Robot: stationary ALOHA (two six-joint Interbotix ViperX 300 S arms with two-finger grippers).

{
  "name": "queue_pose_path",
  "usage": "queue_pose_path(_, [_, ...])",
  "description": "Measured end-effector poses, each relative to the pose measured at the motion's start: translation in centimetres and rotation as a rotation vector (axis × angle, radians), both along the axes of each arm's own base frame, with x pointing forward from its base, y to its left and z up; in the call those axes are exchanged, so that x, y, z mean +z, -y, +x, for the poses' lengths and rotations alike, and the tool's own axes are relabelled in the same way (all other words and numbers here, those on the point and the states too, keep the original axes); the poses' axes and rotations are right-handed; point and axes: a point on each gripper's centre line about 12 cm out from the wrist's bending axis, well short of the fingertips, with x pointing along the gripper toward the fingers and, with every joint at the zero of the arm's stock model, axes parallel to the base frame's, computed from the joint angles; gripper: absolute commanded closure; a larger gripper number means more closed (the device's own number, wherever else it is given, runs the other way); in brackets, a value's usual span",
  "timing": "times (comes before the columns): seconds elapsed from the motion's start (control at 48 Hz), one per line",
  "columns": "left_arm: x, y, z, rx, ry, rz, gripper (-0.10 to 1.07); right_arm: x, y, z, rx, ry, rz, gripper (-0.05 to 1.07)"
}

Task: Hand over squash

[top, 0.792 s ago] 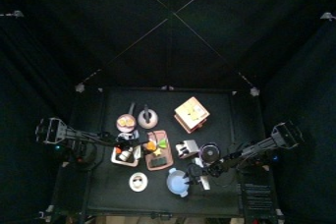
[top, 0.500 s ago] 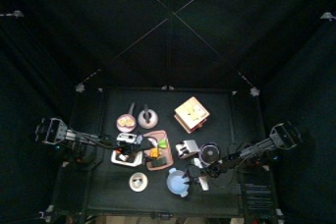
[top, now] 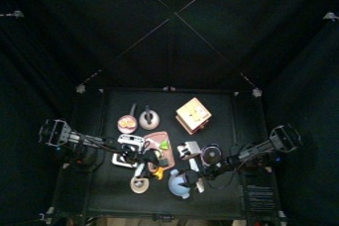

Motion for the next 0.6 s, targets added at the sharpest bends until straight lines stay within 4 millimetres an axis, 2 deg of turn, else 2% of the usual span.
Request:
queue_pose_path(0.188, [-0.1, 0.9, 0.7, -0.070, 0.002, -0.049, 0.14, -1.0, -0.4, 1.5, 0.014, -0.013, -0.046, -0.02])
queue_pose_path(0.604, [-0.2, 1.3, 1.6, -0.090, 0.004, -0.065, 0.14, -0.3, -0.4, 2.3, -0.003, 0.003, -0.079, -0.02])
